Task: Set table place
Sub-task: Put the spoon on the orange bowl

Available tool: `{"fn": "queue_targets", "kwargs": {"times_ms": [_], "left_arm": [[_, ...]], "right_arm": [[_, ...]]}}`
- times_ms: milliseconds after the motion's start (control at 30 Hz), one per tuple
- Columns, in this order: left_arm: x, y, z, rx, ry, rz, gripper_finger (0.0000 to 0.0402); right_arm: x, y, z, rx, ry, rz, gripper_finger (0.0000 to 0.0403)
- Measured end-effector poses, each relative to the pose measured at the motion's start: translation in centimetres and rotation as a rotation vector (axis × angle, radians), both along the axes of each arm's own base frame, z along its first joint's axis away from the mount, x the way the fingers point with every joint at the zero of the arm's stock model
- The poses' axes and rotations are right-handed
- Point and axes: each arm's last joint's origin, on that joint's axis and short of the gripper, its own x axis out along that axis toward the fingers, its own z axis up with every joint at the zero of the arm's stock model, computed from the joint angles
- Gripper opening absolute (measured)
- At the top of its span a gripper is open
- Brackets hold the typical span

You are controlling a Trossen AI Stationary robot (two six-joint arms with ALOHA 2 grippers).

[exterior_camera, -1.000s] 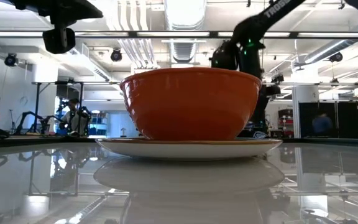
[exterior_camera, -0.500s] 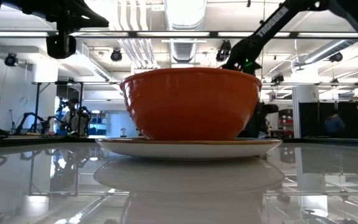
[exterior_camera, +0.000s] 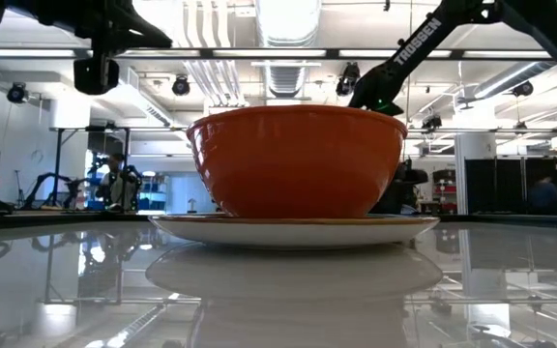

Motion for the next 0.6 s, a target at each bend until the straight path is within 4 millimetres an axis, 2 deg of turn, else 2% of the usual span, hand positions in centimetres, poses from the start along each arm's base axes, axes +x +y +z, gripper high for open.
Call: {"fn": "queue_targets", "kwargs": {"times_ms": [233,400,600], "left_arm": [[0.3,1.9,-1.0,-0.053,0.089,0.038,0.0],[0.8,4.7,-1.8,-0.083,0.141,0.097,0.0],[2.7,8.2,-3.1,-0.129,0.137,0.079,0.0]], "right_arm": [[1.7,1.8,0.0,0.053,-0.093,0.103,0.0008],[2.9,3.3,-0.1,0.068,-0.135,0.15,0.0008],[4.4,4.6,0.0,0.052,-0.199,0.189,0.0008]]}}
